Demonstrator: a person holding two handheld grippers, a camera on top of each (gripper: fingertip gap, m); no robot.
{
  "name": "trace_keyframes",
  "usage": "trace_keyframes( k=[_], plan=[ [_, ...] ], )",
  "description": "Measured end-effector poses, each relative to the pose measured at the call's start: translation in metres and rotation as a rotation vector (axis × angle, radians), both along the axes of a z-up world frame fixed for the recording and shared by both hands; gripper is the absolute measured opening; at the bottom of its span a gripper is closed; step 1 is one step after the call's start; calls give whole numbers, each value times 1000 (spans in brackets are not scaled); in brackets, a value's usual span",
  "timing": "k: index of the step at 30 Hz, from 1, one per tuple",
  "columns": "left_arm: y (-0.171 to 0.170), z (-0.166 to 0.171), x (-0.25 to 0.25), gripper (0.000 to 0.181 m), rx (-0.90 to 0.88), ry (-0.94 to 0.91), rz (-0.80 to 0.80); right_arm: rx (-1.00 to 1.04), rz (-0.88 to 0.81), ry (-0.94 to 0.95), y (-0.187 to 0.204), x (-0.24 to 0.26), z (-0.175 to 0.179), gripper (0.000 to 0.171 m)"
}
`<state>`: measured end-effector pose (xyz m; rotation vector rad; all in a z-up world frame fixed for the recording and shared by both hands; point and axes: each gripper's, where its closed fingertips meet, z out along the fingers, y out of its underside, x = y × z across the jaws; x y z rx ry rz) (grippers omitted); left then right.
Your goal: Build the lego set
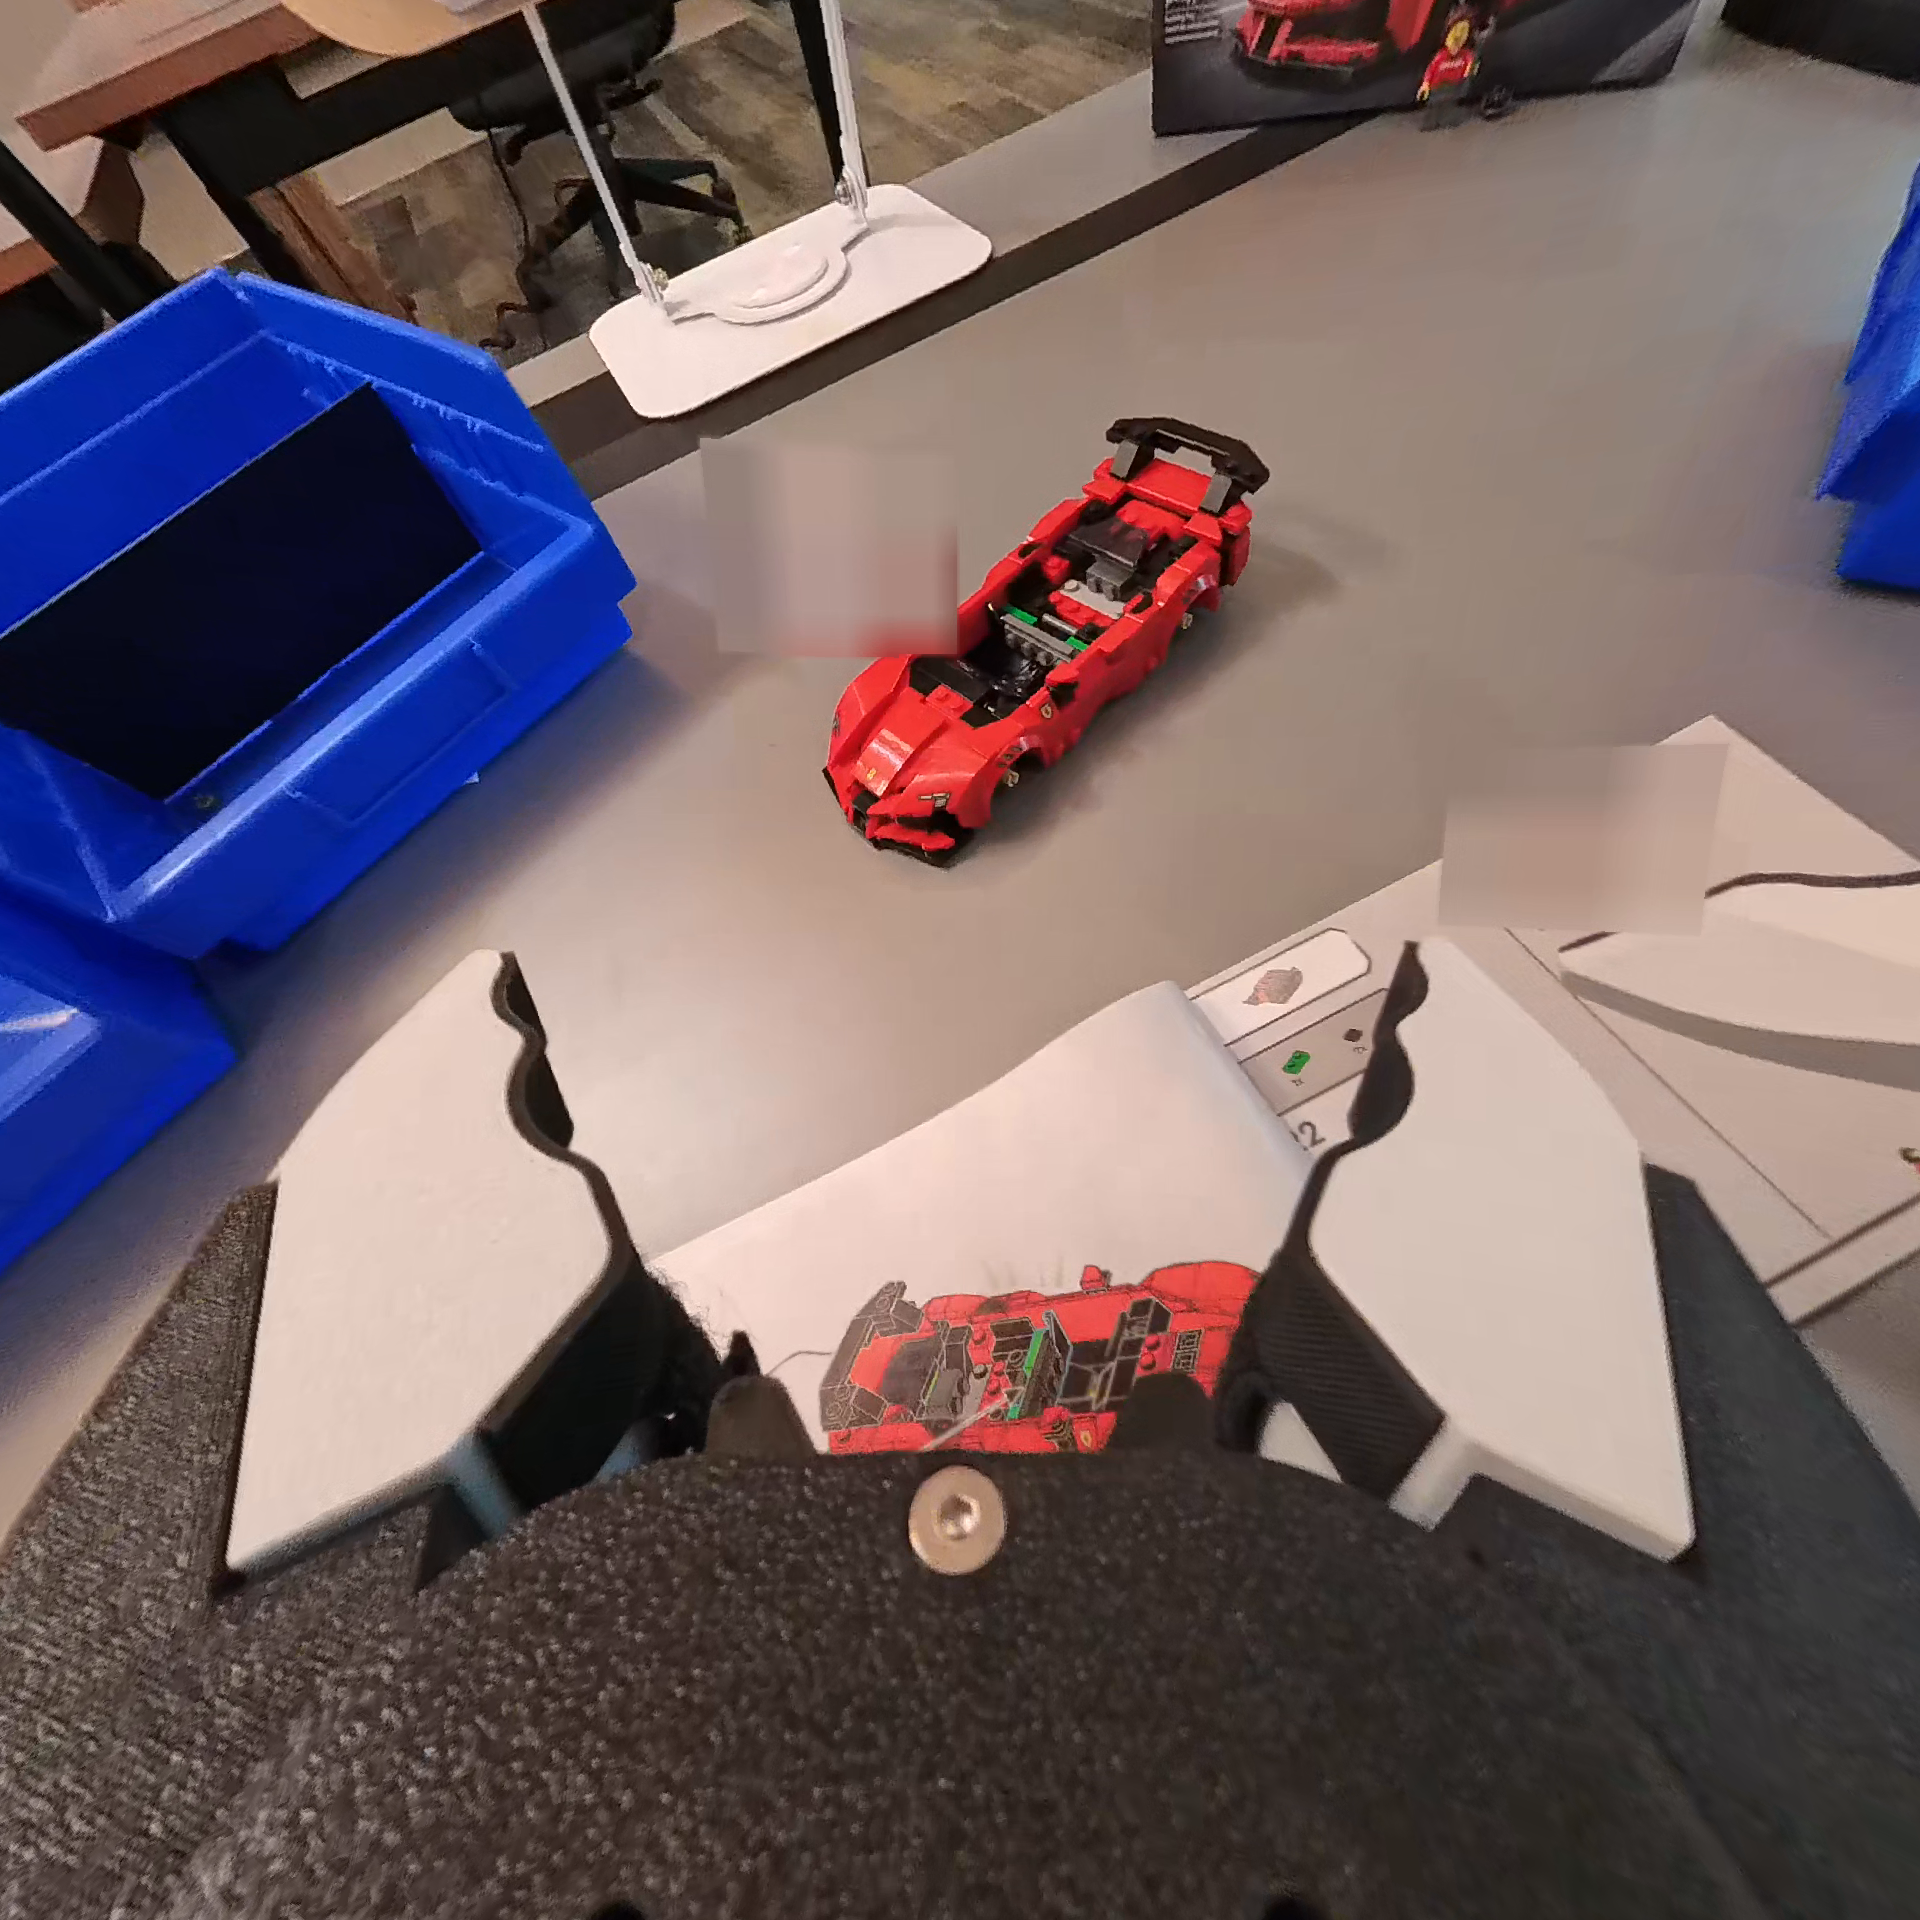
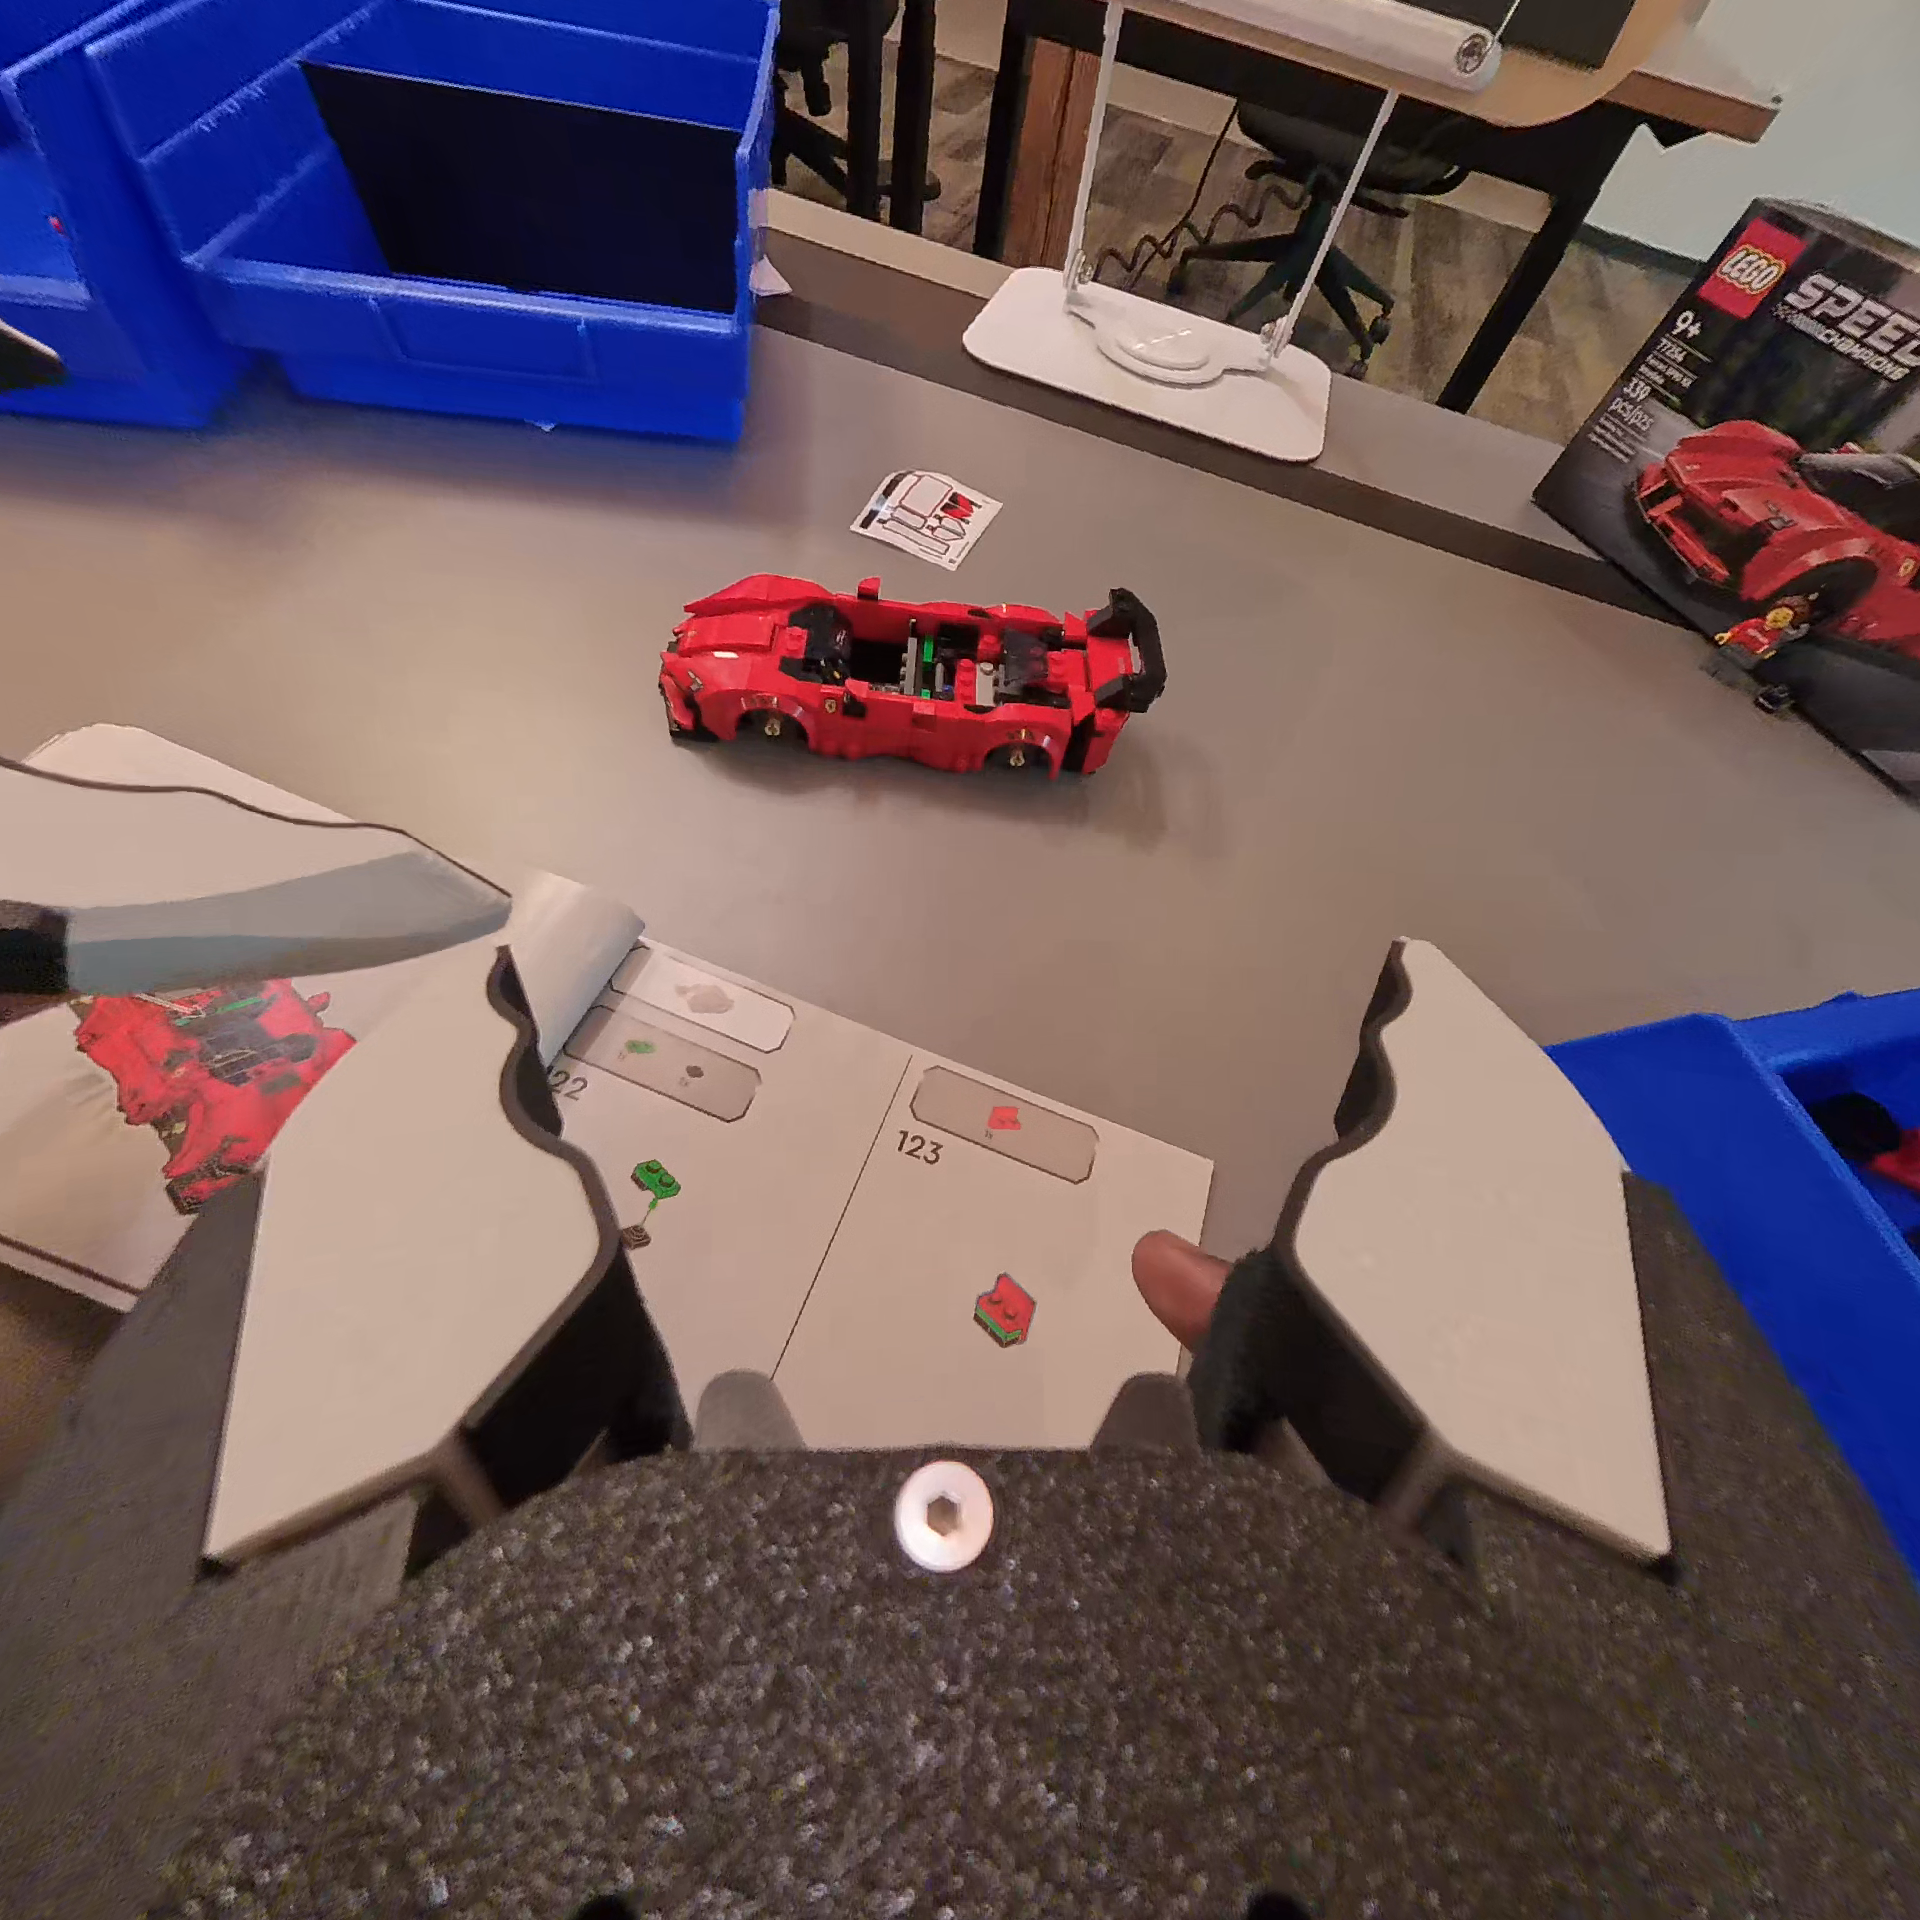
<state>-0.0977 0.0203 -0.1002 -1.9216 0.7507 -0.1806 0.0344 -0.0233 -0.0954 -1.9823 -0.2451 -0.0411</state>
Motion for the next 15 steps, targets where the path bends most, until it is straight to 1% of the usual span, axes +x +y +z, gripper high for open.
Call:
trace_keyframes(
  k=[7, 8, 9, 10, 11, 12, 13, 15],
  plan=[
    [3, -10, 3, 146, -11, 22, -7, 0, -14, 11, 2, 5, -3, 146],
    [3, -10, 3, 141, -8, 29, -16, 7, -10, 11, 2, 5, -1, 143],
    [1, -10, 4, 116, 0, 43, -45, 28, 1, 9, 1, 4, 3, 134],
    [-5, -10, 7, 50, 3, 55, -108, 65, 35, 1, -1, 1, 9, 97],
    [-11, -9, 13, 0, 6, 47, -184, 113, 98, -8, -6, -6, 18, 38],
    [-9, -7, 11, 0, 19, 49, -180, 165, 147, -13, -11, -13, 27, 0],
    [-3, -9, 5, 0, 31, 106, -149, 208, 170, -5, -15, -18, 37, 0],
    [7, -10, -4, 0, 69, 208, -95, 262, 294, 20, -27, -44, 55, 0]
  ],
)
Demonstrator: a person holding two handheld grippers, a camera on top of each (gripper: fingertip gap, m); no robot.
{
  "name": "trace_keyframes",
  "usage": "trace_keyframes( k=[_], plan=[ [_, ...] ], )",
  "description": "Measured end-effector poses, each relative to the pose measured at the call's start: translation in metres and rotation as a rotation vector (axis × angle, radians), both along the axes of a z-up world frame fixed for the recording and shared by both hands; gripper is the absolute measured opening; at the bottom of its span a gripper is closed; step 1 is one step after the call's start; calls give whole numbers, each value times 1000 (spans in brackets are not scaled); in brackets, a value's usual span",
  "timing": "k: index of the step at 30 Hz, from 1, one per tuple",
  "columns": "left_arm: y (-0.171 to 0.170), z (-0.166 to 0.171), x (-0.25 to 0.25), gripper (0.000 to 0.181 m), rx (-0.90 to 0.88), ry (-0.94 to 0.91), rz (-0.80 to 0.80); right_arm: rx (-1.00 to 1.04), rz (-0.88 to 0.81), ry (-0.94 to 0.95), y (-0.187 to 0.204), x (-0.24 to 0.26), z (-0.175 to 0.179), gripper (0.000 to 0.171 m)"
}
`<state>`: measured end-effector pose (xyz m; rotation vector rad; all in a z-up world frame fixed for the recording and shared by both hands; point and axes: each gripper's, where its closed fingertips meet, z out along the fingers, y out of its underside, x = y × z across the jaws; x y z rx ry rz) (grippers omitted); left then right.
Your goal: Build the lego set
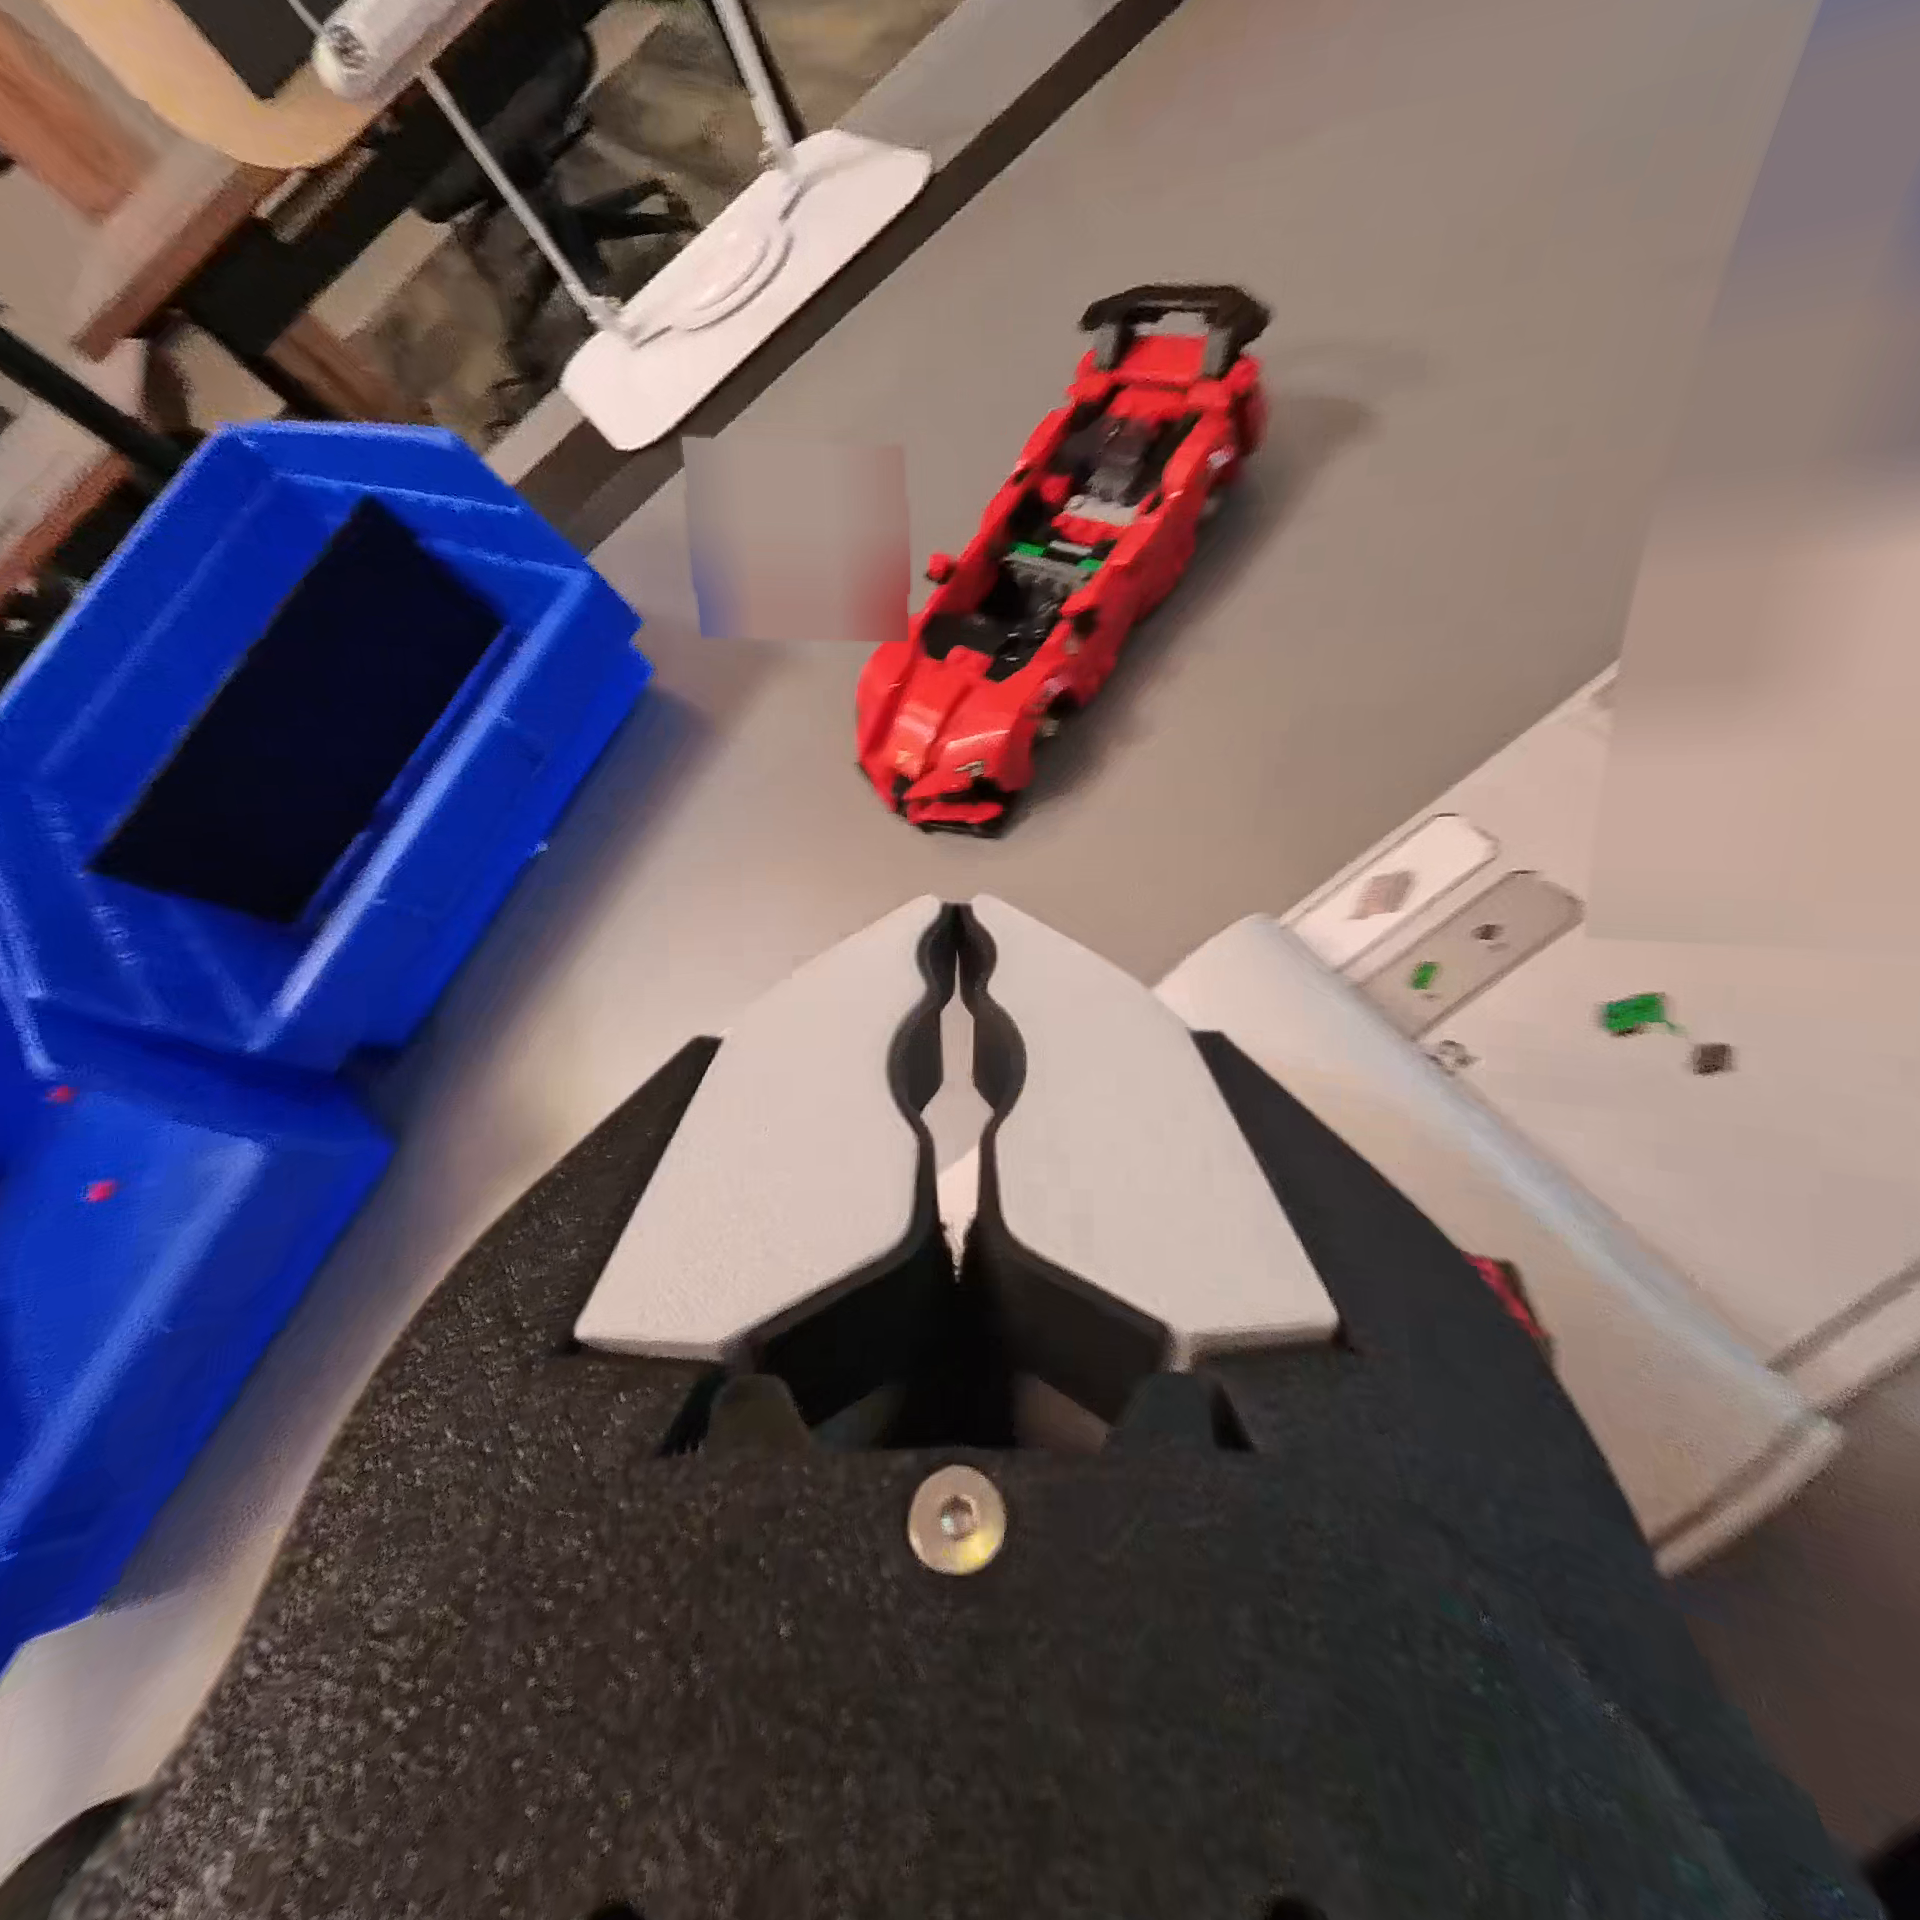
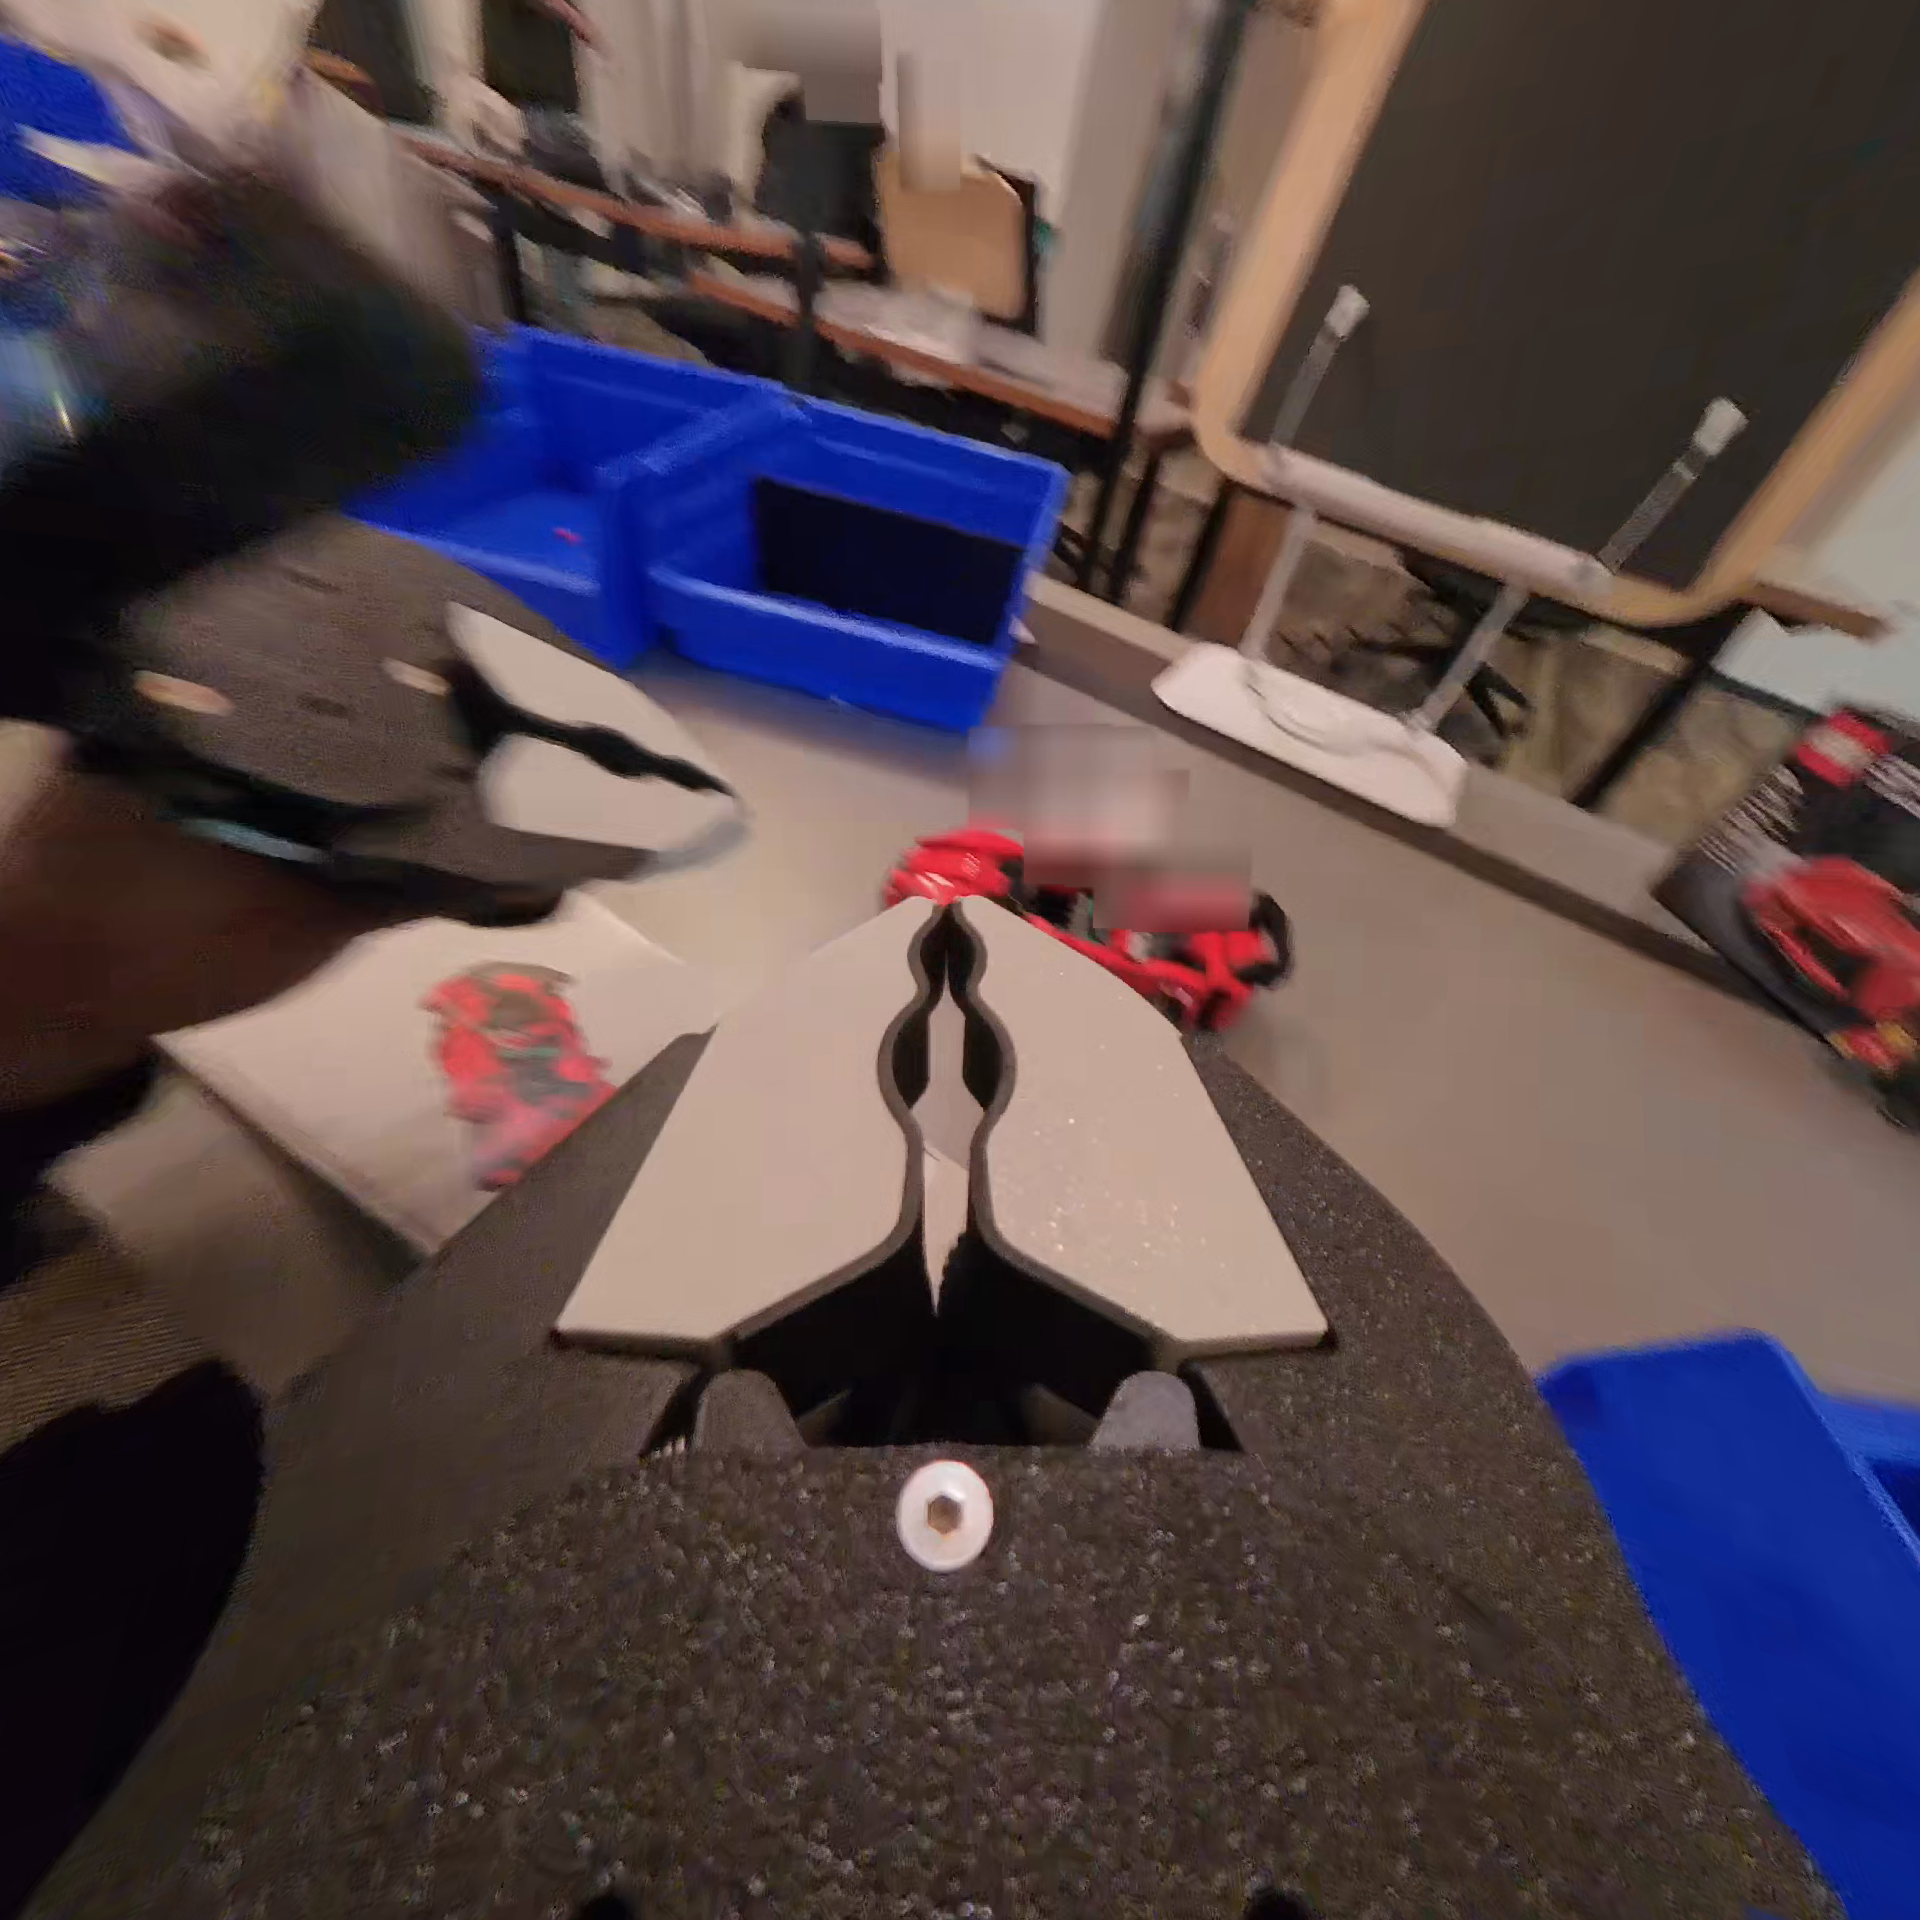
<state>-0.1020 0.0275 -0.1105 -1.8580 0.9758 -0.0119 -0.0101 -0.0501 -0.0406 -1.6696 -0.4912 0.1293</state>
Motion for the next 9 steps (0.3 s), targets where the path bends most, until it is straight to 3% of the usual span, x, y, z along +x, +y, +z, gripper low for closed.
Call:
trace_keyframes(
  k=[5, 9],
  plan=[
    [12, 0, -10, 0, 53, 132, 87, 55, 412, 5, -56, -103, 37, 0],
    [11, -2, -6, 0, 90, 204, 98, 52, 454, -123, -61, -133, 26, 0]
  ],
)
